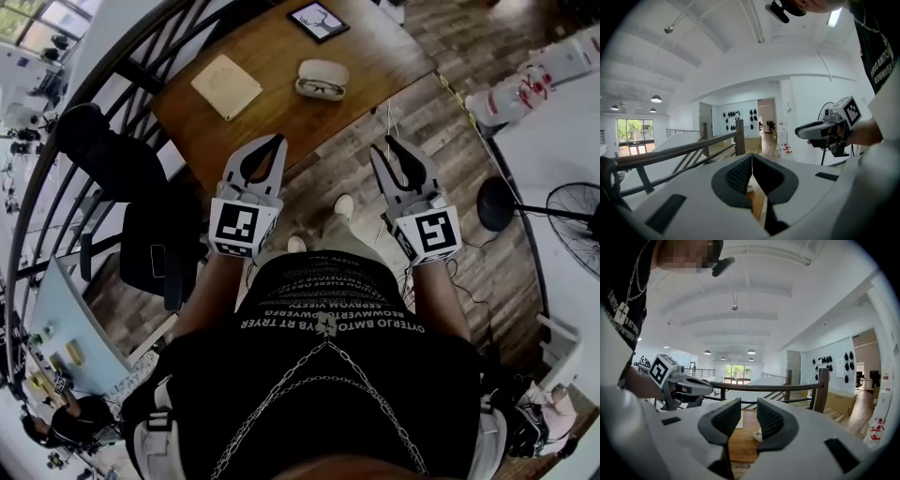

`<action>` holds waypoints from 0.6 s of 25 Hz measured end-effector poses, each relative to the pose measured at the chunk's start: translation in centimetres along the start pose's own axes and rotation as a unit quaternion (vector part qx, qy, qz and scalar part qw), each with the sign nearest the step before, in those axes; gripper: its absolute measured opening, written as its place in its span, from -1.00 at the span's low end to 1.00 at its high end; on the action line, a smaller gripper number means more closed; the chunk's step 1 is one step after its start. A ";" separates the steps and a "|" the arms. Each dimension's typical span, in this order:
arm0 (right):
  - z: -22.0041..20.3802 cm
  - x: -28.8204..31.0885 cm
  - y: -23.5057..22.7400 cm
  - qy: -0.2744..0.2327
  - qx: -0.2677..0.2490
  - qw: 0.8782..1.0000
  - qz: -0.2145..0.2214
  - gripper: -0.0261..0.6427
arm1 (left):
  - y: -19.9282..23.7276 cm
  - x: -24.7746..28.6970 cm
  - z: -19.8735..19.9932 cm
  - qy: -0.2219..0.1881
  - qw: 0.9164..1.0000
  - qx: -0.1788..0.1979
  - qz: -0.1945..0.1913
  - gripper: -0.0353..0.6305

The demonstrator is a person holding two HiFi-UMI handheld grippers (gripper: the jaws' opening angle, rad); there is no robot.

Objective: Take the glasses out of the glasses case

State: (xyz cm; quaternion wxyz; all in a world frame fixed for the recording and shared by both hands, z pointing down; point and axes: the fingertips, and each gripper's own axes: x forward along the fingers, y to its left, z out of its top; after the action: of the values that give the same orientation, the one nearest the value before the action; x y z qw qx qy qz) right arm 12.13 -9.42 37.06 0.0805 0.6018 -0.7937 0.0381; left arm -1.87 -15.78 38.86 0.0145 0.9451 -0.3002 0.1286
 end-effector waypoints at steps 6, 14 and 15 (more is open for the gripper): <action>-0.8 1.6 -2.5 0.006 -0.002 1.000 0.011 -0.60 | 0.6 3.1 0.0 0.000 1.000 -0.004 0.008 -0.81; -0.3 4.4 -5.6 0.007 0.000 1.000 0.029 -0.60 | 1.8 6.4 0.4 0.006 1.000 -0.006 0.026 -0.81; -0.3 4.8 -5.9 0.006 -0.002 0.999 0.034 -0.60 | 2.1 6.7 0.5 0.007 1.000 -0.008 0.030 -0.81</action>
State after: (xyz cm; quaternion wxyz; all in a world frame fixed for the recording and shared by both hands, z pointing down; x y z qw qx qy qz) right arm 16.56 -15.54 37.93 0.0850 0.5744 -0.8130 0.0428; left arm 2.32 -21.32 39.93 0.0201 0.9347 -0.3291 0.1330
